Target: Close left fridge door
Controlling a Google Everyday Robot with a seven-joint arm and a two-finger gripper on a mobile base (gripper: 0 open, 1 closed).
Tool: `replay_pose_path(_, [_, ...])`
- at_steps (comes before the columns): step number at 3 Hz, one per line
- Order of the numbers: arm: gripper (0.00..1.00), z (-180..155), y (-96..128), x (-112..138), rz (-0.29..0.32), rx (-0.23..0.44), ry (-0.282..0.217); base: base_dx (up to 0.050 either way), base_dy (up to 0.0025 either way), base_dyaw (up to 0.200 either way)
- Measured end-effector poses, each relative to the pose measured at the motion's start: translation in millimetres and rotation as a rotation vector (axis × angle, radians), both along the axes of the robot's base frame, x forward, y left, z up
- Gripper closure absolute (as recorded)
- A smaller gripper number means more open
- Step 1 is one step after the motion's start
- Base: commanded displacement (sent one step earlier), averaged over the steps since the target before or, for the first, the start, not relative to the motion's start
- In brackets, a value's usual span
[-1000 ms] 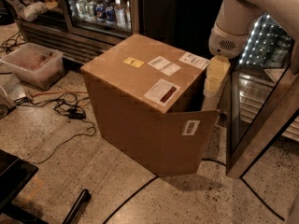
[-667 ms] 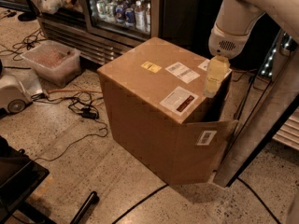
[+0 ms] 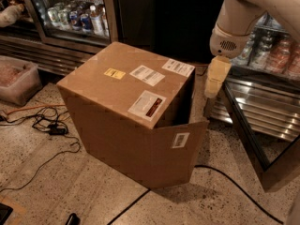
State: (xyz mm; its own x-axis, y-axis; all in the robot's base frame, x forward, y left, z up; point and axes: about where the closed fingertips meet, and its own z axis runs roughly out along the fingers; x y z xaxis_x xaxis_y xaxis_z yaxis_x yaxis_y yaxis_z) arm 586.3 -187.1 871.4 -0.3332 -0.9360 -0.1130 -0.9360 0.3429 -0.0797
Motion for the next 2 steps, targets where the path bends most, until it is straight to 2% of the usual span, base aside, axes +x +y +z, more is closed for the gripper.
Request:
replay_pose_path(1, [0.0,0.0,0.0,0.0,0.0,0.0,0.0,0.0,0.00014,-0.202])
replay_pose_path(2, [0.0,0.0,0.0,0.0,0.0,0.0,0.0,0.05,0.00009,-0.002])
